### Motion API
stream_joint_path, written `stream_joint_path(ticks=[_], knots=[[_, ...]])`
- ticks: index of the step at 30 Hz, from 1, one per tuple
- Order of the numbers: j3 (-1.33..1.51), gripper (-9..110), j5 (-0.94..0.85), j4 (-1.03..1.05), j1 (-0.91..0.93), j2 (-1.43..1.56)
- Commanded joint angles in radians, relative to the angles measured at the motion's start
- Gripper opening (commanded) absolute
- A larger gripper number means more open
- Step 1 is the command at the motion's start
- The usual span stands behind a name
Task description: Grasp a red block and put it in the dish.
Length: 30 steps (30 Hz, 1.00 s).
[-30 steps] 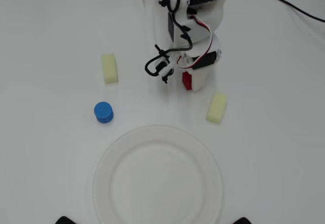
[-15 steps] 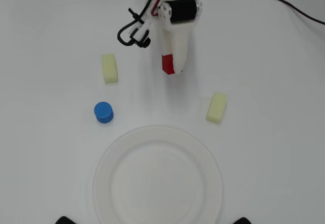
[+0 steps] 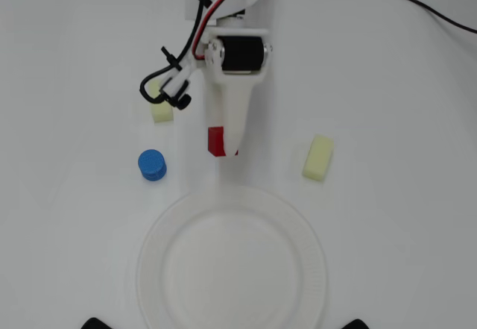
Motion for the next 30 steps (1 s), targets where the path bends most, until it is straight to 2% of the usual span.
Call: stream_joint_path(ticks=[1,9,20,25,30], knots=[[-0.215,0,0.025,-0.005,-0.005,-0.163],[-0.584,0,0.097,0.109,-0.031,-0.534],[-0.670,0,0.080,0.163,-0.037,-0.667],[-0.670,6,0.055,0.187,-0.035,-0.667],[-0.670,18,0.060,0.232,-0.032,-0.649]])
